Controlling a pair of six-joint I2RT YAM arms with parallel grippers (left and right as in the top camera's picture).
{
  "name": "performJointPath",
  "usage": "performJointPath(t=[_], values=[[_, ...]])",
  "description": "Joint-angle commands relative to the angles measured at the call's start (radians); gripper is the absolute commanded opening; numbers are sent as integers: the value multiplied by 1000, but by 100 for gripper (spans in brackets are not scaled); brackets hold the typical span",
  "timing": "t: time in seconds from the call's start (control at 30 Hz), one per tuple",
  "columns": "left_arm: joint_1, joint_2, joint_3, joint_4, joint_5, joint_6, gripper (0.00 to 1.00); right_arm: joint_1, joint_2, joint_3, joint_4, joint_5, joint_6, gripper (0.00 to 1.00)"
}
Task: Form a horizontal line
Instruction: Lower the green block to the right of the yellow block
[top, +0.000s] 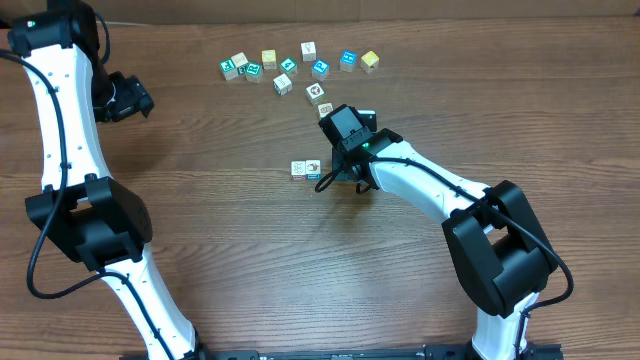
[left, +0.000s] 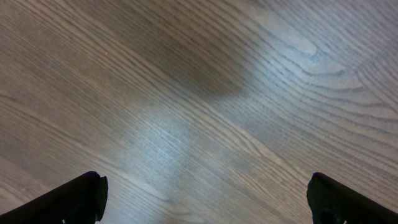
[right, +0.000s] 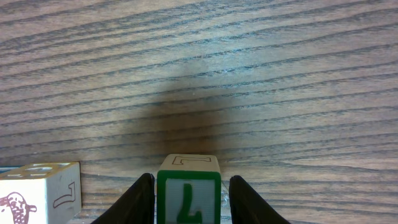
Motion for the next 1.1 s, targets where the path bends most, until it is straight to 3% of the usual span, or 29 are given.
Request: performJointPath(t=[0.0,0.13,0.3,1.07], values=[[-13,-3,-5,4,-9,-14,99,-2,14,-5,3,6,0,36],[-5,-2,-5,13,-9,-14,100,-2,18,-5,3,6,0,36],[-4,-1,-5,13,-9,-14,100,-2,18,-5,4,6,0,27],[-8,-1,-5,13,-9,-14,100,0,17,43,16,-127,0,27]])
